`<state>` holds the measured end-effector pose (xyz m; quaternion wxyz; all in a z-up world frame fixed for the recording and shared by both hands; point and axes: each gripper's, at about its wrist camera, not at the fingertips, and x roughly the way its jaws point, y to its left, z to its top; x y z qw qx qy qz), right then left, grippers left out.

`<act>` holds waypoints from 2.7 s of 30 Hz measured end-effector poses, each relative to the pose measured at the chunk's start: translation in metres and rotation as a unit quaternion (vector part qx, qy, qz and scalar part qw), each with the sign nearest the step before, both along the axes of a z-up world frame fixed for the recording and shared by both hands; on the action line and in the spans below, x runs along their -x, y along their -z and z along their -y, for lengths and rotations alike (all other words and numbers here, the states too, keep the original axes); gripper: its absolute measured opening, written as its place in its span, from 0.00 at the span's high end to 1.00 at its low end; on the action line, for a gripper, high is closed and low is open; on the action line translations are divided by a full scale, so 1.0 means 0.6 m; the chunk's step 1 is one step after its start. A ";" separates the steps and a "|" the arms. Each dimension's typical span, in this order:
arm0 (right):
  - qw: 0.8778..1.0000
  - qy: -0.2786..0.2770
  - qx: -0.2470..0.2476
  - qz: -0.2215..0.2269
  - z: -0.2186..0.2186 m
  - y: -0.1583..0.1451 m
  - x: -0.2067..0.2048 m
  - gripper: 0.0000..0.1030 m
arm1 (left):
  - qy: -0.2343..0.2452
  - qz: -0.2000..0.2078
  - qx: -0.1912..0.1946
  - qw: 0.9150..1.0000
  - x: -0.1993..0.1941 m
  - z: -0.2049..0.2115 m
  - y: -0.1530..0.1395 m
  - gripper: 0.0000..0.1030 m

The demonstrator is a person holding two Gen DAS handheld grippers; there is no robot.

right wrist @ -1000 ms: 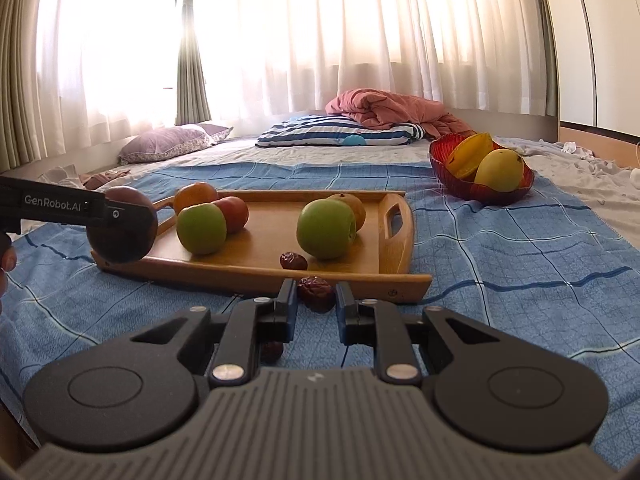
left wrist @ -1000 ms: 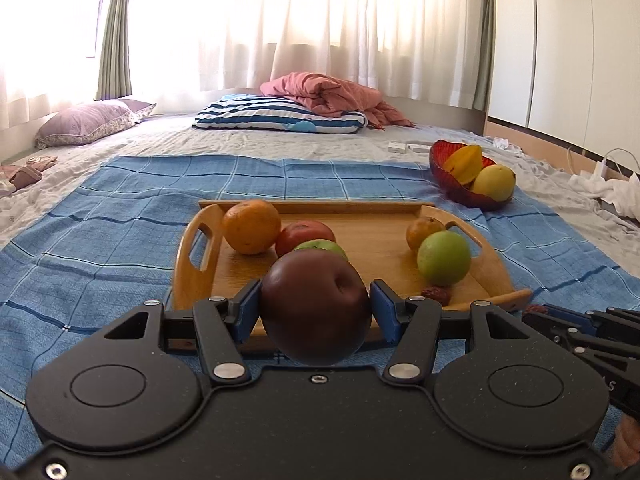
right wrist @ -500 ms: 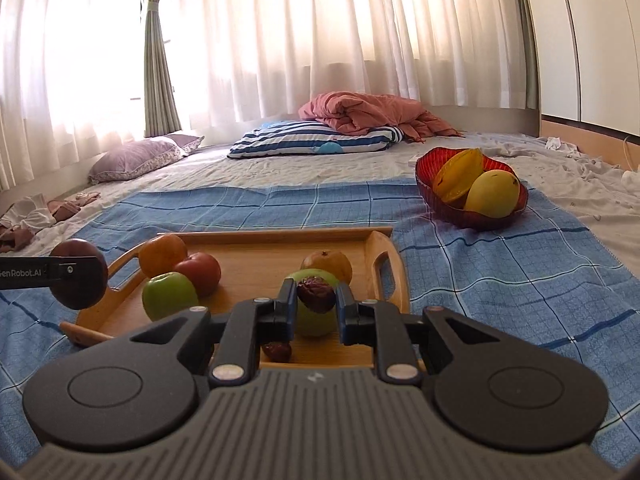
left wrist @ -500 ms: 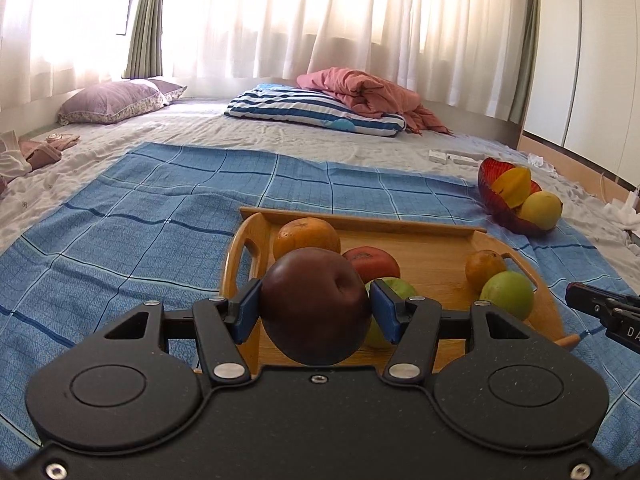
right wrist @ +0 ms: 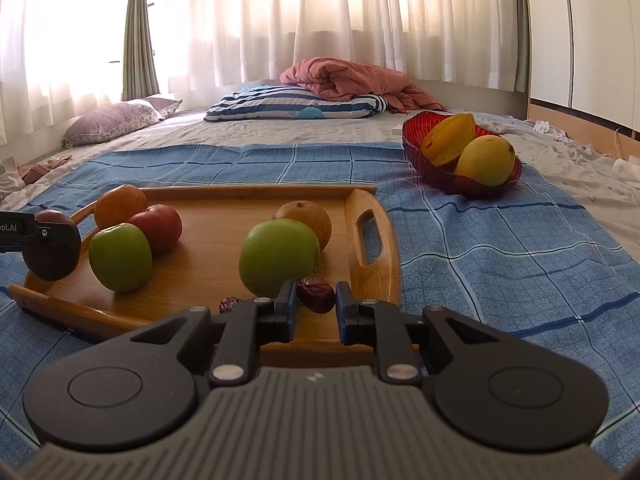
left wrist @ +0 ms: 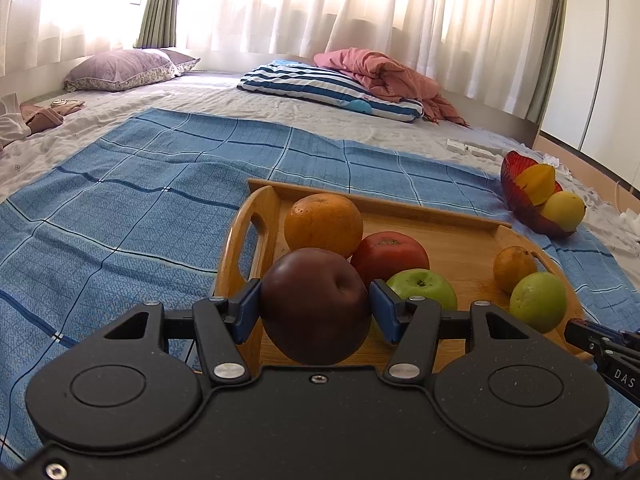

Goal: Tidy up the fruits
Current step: 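Carry the dark red apple and the date over the tray with both grippers, then open the right gripper to drop the date while the left lowers the apple, then withdraw both open grippers from the tray toward the dates on the cloth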

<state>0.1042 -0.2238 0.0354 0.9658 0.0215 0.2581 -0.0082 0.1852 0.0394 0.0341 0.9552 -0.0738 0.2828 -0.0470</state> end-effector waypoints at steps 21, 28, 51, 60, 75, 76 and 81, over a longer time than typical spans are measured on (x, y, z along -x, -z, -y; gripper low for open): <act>0.999 -0.004 0.011 -0.037 -0.003 0.019 -0.029 0.76 | -0.008 -0.012 0.012 1.000 -0.025 0.008 0.026 0.46; 0.999 -0.003 0.009 -0.040 -0.002 0.022 -0.030 0.76 | -0.008 -0.012 0.010 1.000 -0.026 0.010 0.026 0.46; 0.999 -0.002 -0.003 -0.038 -0.001 0.019 -0.022 0.51 | 0.005 -0.011 0.015 1.000 0.002 0.005 0.023 0.08; 1.000 0.001 -0.013 -0.020 0.006 0.011 0.005 0.29 | 0.014 0.008 -0.017 1.000 0.043 0.018 0.011 0.03; 1.000 -0.016 -0.016 0.002 0.002 0.006 0.084 0.16 | 0.093 0.024 -0.046 0.994 0.141 0.082 0.014 0.00; 1.000 -0.018 -0.017 0.004 0.001 0.006 0.089 0.16 | 0.096 0.024 -0.046 0.994 0.146 0.086 0.015 0.00; 0.999 -0.034 -0.006 0.027 -0.009 0.004 0.117 0.14 | 0.114 0.023 -0.055 0.992 0.168 0.107 0.025 0.00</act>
